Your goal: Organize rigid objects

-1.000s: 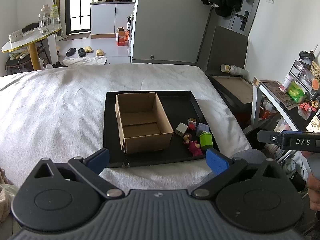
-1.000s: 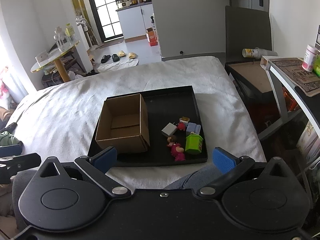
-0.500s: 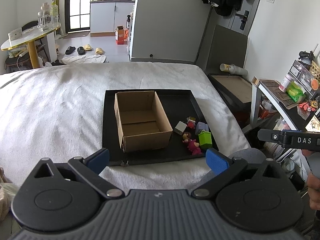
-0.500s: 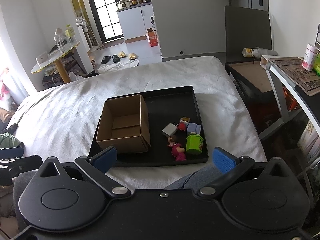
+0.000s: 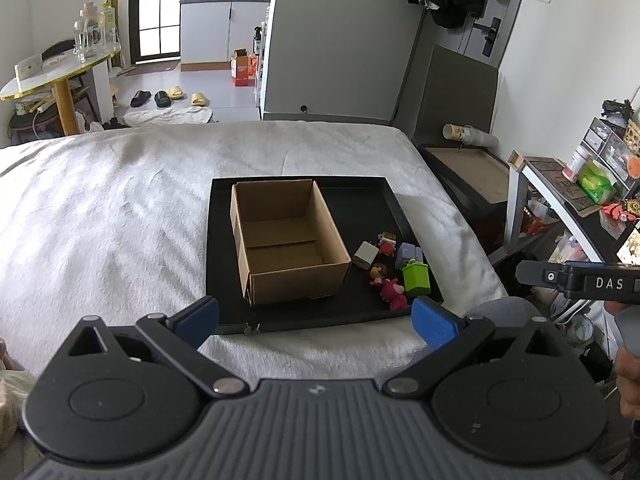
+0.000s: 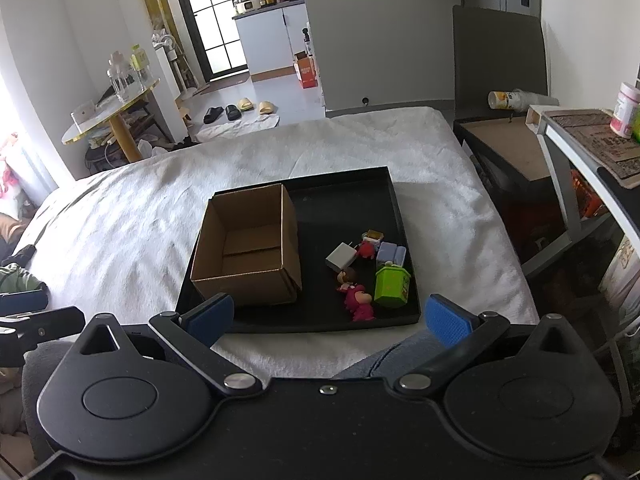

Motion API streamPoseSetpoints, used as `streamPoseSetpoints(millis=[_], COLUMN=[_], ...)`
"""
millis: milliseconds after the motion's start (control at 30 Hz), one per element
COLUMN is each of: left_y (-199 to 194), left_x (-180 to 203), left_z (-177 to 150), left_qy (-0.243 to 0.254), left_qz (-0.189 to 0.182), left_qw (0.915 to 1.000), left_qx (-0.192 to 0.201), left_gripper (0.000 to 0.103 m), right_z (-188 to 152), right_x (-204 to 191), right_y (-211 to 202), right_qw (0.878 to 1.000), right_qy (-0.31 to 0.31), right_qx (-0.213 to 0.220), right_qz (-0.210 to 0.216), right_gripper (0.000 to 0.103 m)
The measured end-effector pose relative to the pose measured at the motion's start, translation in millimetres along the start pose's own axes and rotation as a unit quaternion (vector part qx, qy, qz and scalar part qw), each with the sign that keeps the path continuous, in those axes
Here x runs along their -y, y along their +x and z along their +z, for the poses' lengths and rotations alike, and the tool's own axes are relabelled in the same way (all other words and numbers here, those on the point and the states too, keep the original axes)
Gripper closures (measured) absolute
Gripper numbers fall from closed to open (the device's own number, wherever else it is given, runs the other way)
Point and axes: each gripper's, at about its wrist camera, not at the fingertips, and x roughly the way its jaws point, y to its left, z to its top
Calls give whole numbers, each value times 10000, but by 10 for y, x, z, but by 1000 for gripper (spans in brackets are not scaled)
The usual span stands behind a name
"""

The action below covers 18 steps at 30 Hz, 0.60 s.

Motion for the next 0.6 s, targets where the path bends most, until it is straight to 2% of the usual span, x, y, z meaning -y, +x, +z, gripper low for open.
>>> streamPoseSetpoints(millis=[467,600], left_y=[323,421], left_x=[-111,-154], left_z=[89,110], left_qy=[-124,-180], left_qz=[90,248], left_qw=[9997,9992], left_qx=[-183,-267], left_gripper=[1,1], right_z=[-3,-6], right_x=[55,99], right_y=[313,346], right_qw=[9997,9994], right_qy=[59,121], right_qx=[-237,-238], right_qz=[22,198], right_gripper=[0,0])
